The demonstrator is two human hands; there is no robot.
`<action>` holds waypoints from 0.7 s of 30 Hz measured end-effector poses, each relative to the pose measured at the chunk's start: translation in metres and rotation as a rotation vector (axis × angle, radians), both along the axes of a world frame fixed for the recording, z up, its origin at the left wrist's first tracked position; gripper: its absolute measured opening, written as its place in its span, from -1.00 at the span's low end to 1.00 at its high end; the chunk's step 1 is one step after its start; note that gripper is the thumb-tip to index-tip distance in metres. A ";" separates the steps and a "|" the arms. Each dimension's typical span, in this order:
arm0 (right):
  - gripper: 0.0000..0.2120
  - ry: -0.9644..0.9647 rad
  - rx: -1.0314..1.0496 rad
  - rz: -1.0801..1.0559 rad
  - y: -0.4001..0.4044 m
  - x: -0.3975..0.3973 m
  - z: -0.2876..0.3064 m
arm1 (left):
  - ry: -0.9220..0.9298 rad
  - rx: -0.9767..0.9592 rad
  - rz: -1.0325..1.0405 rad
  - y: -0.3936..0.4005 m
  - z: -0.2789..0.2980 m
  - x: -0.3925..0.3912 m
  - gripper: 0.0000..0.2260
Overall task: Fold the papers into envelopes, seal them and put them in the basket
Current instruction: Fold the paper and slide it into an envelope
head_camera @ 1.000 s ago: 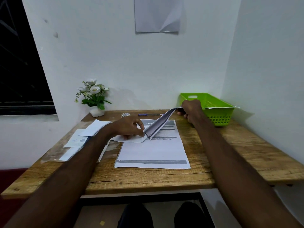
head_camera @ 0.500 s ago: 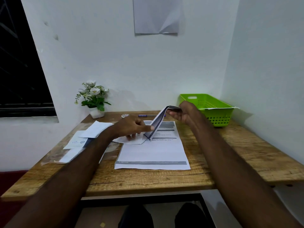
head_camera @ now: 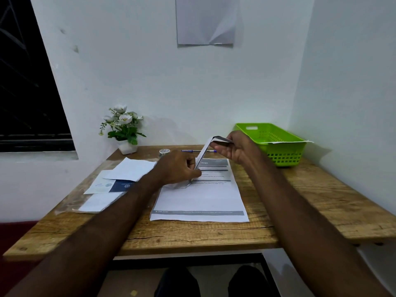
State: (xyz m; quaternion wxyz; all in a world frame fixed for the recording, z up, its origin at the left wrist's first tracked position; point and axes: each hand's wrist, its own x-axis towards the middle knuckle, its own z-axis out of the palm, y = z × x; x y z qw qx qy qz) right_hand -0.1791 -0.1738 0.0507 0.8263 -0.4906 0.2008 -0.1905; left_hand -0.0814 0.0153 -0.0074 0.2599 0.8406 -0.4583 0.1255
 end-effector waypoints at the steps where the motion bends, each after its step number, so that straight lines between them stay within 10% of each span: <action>1: -0.81 0.004 -0.027 -0.007 0.001 -0.002 0.002 | 0.008 -0.004 0.001 0.001 0.001 0.000 -0.72; 21: -0.88 0.189 -0.908 -0.479 0.007 0.006 -0.008 | 0.460 -0.060 -0.013 0.015 0.018 0.011 -0.66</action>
